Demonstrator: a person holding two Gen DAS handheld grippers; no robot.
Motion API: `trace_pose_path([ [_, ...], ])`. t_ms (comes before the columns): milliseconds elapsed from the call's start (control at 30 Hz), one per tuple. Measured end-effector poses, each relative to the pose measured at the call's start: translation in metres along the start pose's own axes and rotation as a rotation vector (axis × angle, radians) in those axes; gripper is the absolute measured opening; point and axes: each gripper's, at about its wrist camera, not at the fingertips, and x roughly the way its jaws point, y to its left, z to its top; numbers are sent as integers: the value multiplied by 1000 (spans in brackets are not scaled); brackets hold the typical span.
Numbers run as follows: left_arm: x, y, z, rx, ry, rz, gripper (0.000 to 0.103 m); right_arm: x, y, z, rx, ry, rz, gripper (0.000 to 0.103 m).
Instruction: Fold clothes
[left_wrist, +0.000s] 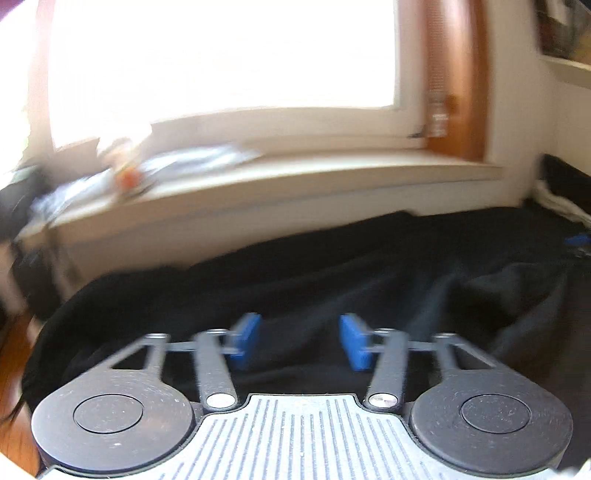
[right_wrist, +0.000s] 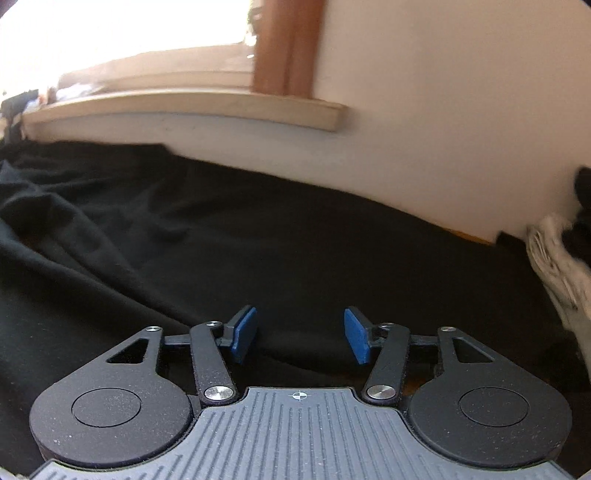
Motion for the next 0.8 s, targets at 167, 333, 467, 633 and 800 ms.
trace_pose_path([
  [167, -2, -71, 8, 135, -5, -143, 33, -1, 4, -2, 10, 5, -12, 58],
  [333, 21, -125, 1, 334, 68, -131, 36, 0, 2, -1, 26, 9, -9, 59],
  [467, 41, -152, 1, 469, 95, -108, 56, 2, 1, -1, 35, 11, -1, 59],
  [633, 64, -162, 2, 575, 103, -45, 61, 2, 6, 0, 11, 5, -16, 59],
  [800, 66, -151, 12, 504, 61, -81, 9, 2, 6, 0, 6, 3, -22, 59],
])
